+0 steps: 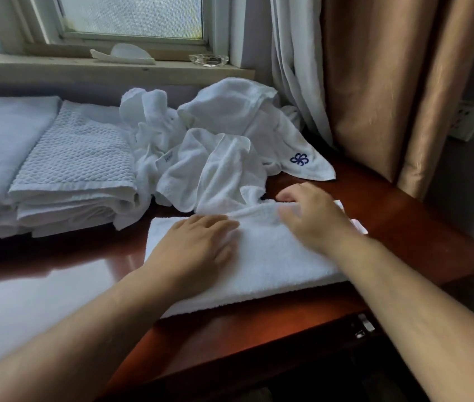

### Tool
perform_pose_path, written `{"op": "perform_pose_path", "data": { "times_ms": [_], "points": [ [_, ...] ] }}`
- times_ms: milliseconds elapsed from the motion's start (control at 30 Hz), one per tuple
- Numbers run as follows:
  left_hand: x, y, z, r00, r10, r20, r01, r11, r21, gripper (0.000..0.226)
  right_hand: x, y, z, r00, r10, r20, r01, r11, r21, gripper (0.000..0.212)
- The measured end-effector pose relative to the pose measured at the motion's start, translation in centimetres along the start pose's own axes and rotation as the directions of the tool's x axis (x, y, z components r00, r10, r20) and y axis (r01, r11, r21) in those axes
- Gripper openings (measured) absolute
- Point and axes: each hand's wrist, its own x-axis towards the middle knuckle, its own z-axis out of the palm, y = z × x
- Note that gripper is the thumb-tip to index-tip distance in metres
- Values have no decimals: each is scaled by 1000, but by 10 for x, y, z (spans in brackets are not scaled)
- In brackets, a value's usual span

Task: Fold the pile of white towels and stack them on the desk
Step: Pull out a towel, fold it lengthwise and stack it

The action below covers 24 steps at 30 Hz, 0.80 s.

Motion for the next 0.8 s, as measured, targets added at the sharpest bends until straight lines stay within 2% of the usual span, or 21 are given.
{"op": "perform_pose_path", "data": {
  "times_ms": [67,167,300,400,500,533,600,633,700,733,800],
  "points": [
    [-7,-1,3,995,-75,67,72,997,42,70,-15,-7,22,992,-94,86,93,996,8,33],
    [-15,-6,7,983,-84,164,73,995,68,85,-26,-4,35,986,-32,164,41,998,-54,47],
    [-17,-15,3,980,-25,198,6,995,95,84,-32,-8,37,972,6,234,23,992,-120,58],
    [-21,-20,0,975,11,223,-47,987,154,83,-41,-21,36,980,-61,189,90,985,-149,58],
    [-31,-30,-8,962,102,254,-144,978,150,76,-37,-40,32,975,-213,58,215,976,-33,46],
    [-36,-35,-12,954,141,263,-184,972,145,72,-32,-48,32,972,-226,60,224,974,34,40],
    [-46,-48,-21,940,198,278,-247,957,154,65,-22,-63,32,963,-203,180,181,975,129,36],
    [-51,-56,-26,935,202,290,-258,951,170,63,-17,-69,34,947,-178,268,150,981,120,38],
    [-60,-74,-34,947,144,287,-213,951,223,64,-10,-77,41,907,-101,408,97,995,31,45],
    [-66,-82,-35,964,77,253,-140,960,242,69,-8,-80,44,897,-60,438,68,998,-3,48],
    [-76,-93,-35,981,-158,115,138,977,163,83,-3,-87,49,890,4,456,8,1000,-25,54]
  ]
}}
